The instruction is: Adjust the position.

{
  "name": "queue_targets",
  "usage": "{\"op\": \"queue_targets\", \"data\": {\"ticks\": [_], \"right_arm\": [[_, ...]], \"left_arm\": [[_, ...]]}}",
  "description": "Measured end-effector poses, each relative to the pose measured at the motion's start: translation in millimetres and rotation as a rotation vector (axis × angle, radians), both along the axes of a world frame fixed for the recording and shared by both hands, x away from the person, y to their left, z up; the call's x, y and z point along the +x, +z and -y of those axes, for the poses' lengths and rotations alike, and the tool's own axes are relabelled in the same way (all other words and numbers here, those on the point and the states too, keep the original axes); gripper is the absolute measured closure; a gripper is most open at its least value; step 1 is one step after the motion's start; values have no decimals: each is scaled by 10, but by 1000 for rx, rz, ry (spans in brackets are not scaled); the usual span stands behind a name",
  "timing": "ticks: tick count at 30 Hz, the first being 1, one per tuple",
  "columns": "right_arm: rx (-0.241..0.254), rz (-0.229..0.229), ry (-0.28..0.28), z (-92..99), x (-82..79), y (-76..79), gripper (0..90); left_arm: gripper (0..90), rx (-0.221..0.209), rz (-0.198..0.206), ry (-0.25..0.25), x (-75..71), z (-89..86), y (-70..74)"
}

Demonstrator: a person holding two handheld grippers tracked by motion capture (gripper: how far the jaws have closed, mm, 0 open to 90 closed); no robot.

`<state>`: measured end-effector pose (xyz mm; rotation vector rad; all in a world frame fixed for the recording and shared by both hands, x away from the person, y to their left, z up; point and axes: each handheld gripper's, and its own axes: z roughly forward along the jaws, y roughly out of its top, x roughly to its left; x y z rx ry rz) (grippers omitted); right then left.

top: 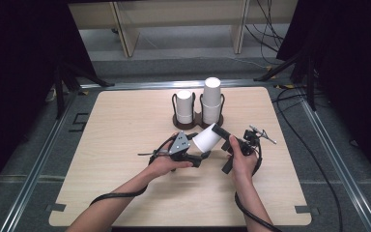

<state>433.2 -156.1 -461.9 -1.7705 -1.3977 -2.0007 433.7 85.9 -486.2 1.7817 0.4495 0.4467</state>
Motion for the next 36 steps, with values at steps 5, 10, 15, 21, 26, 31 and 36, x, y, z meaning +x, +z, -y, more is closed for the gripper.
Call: {"op": "queue_targets", "data": {"ticks": [5,10,15,21,26,31,36], "right_arm": [[14,-11,7,3,-6,5,353],[-4,25,0,18,11,-11,344],[-5,20,13,21,9,2,341],[20,16,12,2,5,7,337],[-37,39,4,11,19,-7,328],[-39,34,-4,9,22,-2,319],[-32,41,-9,27,16,5,308]], "left_arm": [[192,5,1,0,-6,-9,8],[230,0,15,-5,-6,-28,17],[252,-2,22,-8,-13,-45,17],[266,-4,23,-11,-18,-61,21],[274,-12,23,-18,-11,-69,16],[279,1,21,-21,-15,-87,29],[283,-8,19,-42,-20,-88,26]]}}
